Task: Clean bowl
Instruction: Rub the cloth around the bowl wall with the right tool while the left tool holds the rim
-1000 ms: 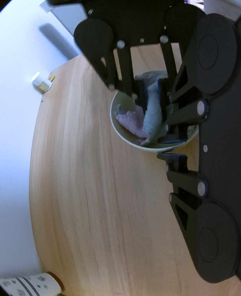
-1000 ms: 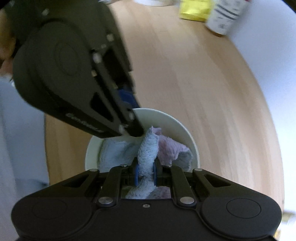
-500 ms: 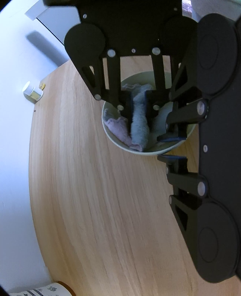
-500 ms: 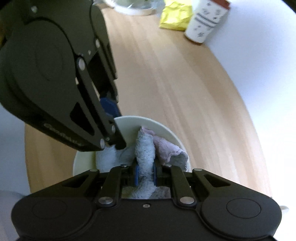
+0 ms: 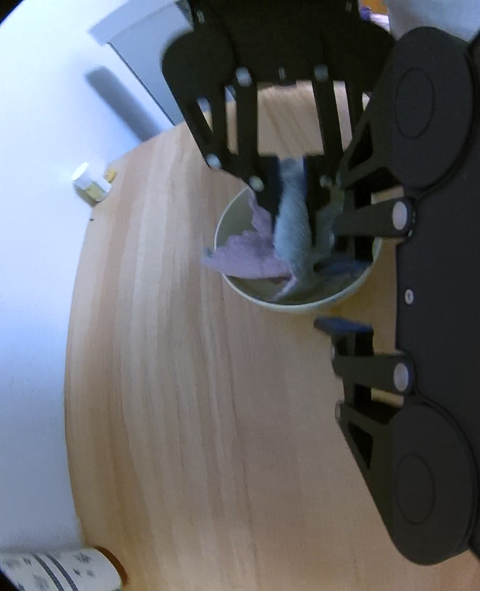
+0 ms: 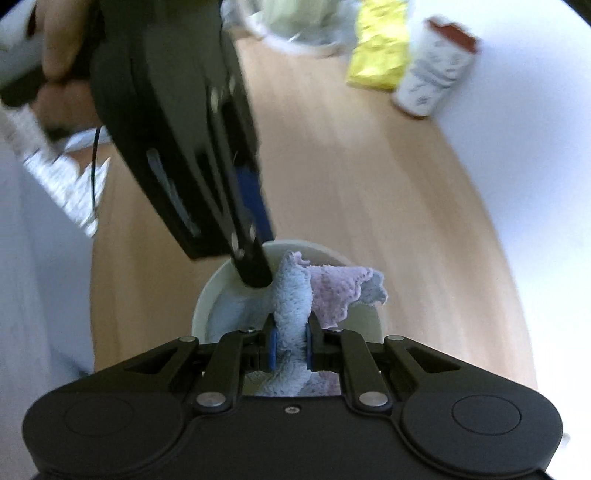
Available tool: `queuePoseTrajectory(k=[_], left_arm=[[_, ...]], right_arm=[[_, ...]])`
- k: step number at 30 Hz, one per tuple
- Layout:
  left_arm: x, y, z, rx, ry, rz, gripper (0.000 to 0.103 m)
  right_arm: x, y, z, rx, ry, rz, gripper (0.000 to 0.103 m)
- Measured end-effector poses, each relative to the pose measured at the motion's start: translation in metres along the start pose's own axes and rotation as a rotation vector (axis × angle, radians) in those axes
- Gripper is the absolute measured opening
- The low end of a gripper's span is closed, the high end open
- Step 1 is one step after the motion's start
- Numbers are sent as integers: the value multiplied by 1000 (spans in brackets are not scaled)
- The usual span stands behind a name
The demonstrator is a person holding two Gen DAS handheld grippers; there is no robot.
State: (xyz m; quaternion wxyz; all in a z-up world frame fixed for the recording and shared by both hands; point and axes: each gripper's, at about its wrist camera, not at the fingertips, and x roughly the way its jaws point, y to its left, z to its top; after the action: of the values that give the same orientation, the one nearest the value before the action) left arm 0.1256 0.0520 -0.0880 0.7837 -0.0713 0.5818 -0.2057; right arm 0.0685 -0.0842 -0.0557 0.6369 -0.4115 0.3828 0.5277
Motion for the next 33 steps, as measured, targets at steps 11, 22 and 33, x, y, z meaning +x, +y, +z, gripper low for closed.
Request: queuePoseTrajectory(k=[11, 22, 33], left_arm=[[8, -9, -8, -8, 2, 25, 19], [9, 0, -4, -16, -3, 8, 19], [6, 13, 13, -116, -52, 2, 39]], right_arm=[[23, 2, 8, -124, 38, 89, 15], [7, -16, 6, 70, -116, 52, 15], [12, -59, -12, 692, -22, 183, 18]])
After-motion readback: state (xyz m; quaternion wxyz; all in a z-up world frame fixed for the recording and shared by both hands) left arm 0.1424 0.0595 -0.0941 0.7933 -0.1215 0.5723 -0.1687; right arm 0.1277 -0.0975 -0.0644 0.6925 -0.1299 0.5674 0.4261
